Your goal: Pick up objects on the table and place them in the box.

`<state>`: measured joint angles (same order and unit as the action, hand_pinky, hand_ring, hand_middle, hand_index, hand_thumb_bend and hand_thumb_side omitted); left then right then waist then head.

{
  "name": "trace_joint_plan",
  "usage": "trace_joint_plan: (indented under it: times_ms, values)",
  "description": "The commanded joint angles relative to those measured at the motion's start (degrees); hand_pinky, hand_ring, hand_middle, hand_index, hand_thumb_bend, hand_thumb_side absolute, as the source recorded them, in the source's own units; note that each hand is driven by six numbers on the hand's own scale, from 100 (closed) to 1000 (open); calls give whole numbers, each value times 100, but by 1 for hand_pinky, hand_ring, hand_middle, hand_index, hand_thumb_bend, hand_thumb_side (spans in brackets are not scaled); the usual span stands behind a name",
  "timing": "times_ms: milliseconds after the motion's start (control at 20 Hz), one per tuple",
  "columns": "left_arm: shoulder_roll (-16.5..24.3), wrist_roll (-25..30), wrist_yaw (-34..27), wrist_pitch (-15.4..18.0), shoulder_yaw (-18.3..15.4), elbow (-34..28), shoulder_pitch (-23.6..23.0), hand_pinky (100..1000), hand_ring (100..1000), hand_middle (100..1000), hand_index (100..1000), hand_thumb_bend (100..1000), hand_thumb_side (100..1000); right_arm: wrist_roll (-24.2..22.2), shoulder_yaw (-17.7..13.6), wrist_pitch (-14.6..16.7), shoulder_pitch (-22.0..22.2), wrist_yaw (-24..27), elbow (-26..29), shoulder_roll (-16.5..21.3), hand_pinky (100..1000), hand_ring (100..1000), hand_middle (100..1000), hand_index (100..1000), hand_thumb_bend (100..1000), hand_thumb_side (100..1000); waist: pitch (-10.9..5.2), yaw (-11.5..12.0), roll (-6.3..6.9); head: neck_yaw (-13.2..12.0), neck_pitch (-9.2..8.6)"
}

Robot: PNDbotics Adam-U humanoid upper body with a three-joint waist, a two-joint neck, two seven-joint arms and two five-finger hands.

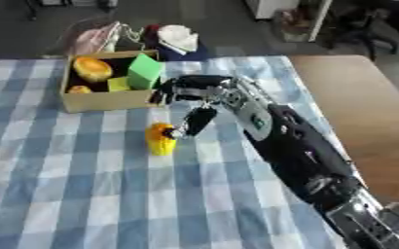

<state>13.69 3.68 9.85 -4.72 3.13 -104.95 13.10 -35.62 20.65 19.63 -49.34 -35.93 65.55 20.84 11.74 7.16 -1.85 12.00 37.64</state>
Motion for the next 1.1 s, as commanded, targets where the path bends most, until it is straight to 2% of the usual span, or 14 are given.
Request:
trace_joint_plan:
  times_ms: [50,250,350,450,550,700,800,950,1100]
  values:
    - [115,-11,5,12,-45,-97,53,679,599,578,798,614,515,-39,26,152,-71,-205,-117,-40,790,801,800,872,294,315,-90,13,-65,-10,-83]
    - [109,-12,9,10,-46,-87,44,679,599,578,798,611,516,-61,74,307,-52,-422,-223,-128,790,795,777,851,264,288,-84,15,-61,-18,-86]
    - [104,-12,7,9,-41,-80,44,679,599,578,798,610,516,3,78,363,-53,-588,-244,-164,786,782,752,828,231,247,-84,12,-57,-16,-88]
    - [100,-5,5,11,-34,-79,44,678,598,578,798,609,517,195,49,406,-63,-789,-276,-196,769,748,696,773,121,100,-85,11,-51,-14,-91]
    - [96,-4,6,10,-31,-76,41,678,598,578,798,608,517,529,-3,429,-78,-1009,-345,-224,757,727,657,737,100,100,-86,13,-46,-11,-99]
    - [92,-14,6,7,-36,-77,37,678,598,577,798,605,518,1136,-90,451,-113,-1335,-462,-239,716,656,545,606,100,100,-87,21,-40,-12,-115]
    - [92,-18,4,7,-40,-80,35,678,598,577,798,605,518,1494,-138,479,-136,-1471,-504,-230,699,627,502,552,100,100,-87,24,-37,-17,-121]
    - [96,-24,2,5,-45,-86,32,678,597,577,798,602,518,1817,-208,499,-219,-1457,-391,-148,694,618,486,533,100,100,-89,20,-37,-27,-116]
    - [100,-22,-1,7,-42,-92,30,678,597,577,798,600,518,1892,-303,408,-408,-1207,-110,40,697,621,487,534,100,100,-97,27,-45,-37,-109]
